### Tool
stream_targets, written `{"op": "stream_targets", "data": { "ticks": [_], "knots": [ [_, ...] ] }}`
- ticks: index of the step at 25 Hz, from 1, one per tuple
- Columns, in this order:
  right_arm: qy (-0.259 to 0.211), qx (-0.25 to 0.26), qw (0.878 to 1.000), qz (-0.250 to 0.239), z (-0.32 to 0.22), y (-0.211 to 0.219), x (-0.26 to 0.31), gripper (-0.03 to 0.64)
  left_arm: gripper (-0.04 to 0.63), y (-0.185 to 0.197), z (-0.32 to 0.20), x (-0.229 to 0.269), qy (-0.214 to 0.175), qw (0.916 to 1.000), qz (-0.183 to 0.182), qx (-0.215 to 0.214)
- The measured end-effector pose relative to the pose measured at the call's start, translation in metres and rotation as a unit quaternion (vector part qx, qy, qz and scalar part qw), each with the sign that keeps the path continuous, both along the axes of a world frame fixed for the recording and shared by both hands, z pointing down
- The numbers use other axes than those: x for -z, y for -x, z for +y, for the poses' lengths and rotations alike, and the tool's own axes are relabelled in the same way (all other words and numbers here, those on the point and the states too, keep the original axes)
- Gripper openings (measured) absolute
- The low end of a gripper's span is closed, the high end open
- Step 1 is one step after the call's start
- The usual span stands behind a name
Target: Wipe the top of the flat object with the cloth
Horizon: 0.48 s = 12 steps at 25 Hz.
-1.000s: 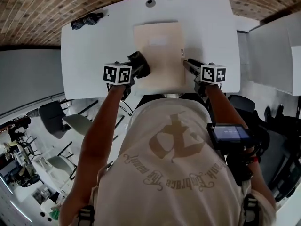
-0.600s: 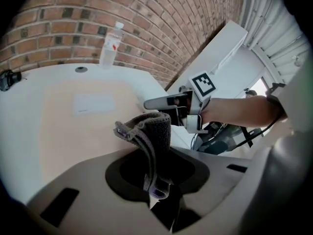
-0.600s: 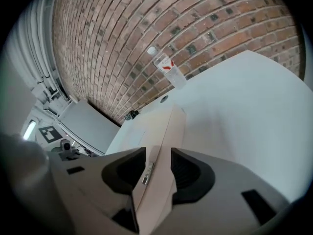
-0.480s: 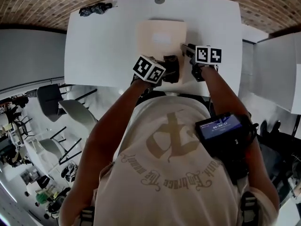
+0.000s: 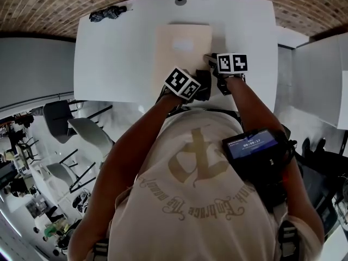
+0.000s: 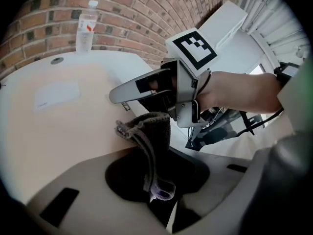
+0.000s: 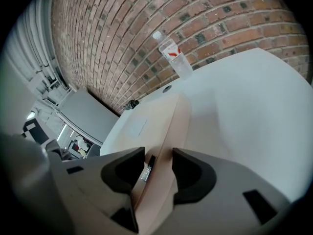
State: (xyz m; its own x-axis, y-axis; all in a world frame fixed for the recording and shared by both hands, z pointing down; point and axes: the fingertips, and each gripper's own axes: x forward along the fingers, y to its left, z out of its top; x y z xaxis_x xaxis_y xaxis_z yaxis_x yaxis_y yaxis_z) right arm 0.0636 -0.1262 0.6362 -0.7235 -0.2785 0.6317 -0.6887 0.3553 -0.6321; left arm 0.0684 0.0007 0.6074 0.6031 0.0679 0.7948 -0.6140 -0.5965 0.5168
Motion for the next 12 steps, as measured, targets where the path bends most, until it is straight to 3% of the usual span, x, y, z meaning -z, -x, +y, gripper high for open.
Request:
{"op": "stream_targets", "data": {
  "ticks": [6, 12],
  "knots": [
    [-0.013, 0.019, 1.000, -0.003, -0.002, -0.008, -0.011, 0.186, 0.103, 0.029, 0.004, -0.008, 0.017, 0.9988, -0.029, 0.035],
    [-0.015, 0.028, 0.999, 0.009, -0.003, -0.014, -0.009, 0.186, 0.104, 0.085, -0.004, -0.005, 0.022, 0.9943, -0.038, 0.097]
  ]
}}
